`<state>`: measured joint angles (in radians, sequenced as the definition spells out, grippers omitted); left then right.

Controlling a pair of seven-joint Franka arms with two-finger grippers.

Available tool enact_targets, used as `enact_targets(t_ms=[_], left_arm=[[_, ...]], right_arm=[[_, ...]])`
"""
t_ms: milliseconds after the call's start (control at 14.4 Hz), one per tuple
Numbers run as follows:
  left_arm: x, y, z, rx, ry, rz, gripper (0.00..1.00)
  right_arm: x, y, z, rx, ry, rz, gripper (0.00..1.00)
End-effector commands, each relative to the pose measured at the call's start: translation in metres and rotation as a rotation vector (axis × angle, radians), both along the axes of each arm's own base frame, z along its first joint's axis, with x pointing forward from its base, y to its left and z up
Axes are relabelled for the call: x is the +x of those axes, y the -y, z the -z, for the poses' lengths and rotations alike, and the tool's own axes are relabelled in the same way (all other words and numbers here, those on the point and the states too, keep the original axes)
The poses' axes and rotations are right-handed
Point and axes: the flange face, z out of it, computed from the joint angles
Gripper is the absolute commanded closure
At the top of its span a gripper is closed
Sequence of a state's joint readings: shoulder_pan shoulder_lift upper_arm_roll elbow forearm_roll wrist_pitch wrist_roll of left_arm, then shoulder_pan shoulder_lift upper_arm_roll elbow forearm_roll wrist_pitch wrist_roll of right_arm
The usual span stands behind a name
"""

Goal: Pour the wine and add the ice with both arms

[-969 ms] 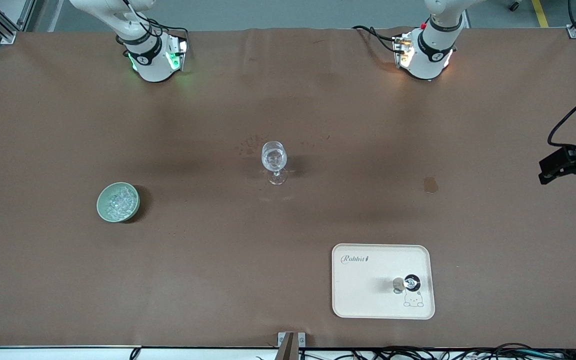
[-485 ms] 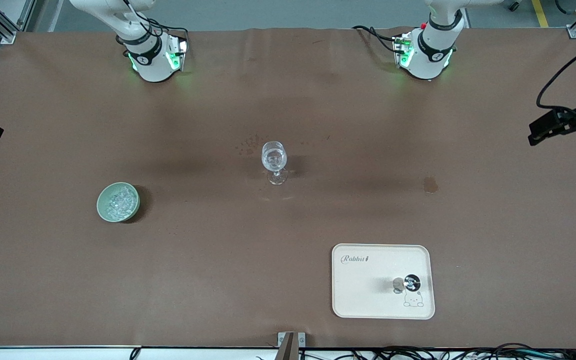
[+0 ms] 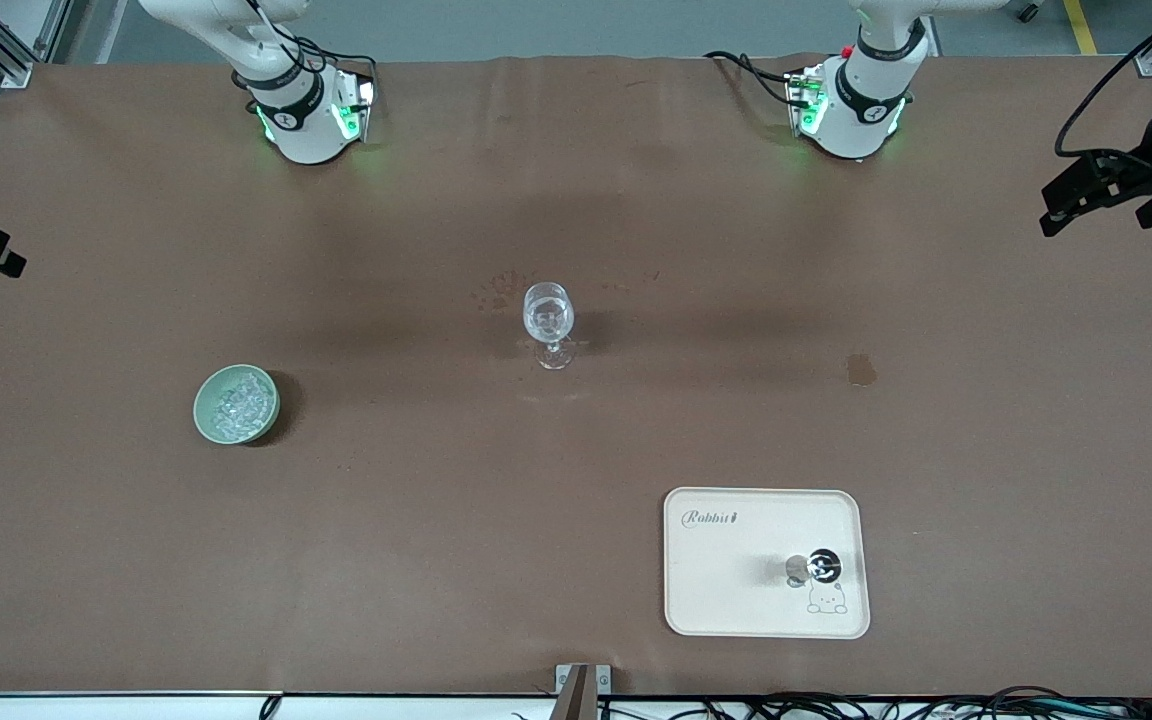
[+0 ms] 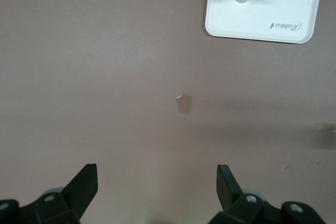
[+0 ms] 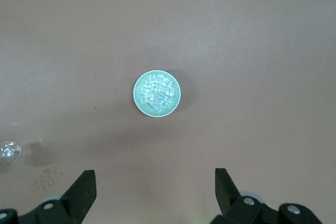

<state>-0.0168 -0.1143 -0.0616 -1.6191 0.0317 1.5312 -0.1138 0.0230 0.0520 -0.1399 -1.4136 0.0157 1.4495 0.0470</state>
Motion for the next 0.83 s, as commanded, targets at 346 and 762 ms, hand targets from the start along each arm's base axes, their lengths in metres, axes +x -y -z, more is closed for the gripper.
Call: enact_targets(t_ms=[346,762], left_arm=[[0.0005,0.0274,0.0131,-0.008,-0.015,0.121,0.0],[0.0038,0.0269,0.0124,-0.011,-0.015,0.11,0.0]], right_arm=[[-0.0068,-0.0048,-0.0004,0.0,-0.021,-0.021,0.0],[-0.0074,-0.0055,0.0001,-0.001,-0.027,-0.022,0.0]])
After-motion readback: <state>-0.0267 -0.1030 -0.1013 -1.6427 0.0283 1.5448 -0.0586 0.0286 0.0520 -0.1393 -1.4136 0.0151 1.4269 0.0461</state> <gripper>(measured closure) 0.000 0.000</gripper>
